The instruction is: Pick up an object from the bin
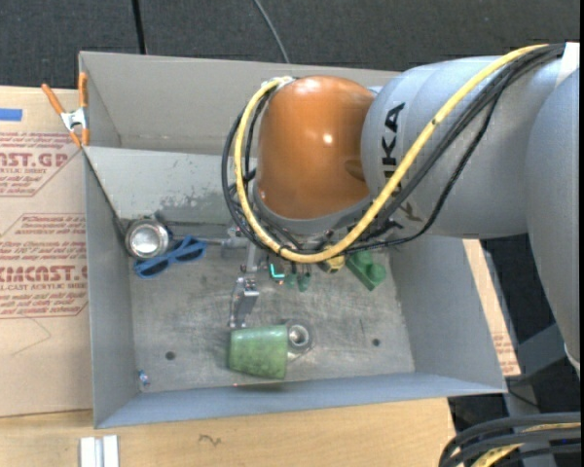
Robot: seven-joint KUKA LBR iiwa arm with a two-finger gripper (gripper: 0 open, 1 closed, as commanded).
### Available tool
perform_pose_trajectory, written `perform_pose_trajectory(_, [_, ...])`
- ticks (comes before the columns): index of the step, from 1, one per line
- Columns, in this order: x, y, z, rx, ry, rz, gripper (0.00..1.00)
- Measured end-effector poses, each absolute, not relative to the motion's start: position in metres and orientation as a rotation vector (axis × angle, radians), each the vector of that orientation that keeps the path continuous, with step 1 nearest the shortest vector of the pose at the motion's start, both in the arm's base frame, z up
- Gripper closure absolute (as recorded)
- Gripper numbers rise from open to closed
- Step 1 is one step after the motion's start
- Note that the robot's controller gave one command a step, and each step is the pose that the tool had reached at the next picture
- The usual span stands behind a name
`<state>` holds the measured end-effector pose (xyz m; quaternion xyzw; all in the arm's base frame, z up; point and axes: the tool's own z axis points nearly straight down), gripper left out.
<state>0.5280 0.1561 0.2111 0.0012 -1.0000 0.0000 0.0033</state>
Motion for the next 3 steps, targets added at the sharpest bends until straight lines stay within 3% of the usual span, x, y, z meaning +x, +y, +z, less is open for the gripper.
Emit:
perform_pose_trajectory(1, [0.529, 0.125, 0.127, 0.514, -3.124, -0.013, 0.00])
perform_pose_trajectory(2, [0.486, 0.098, 0.119, 0.730, -3.053, -0.001, 0.00])
perform_pose_trajectory(3, [0.500, 0.080, 0.070, 0.644, -3.079, -0.006, 0.00])
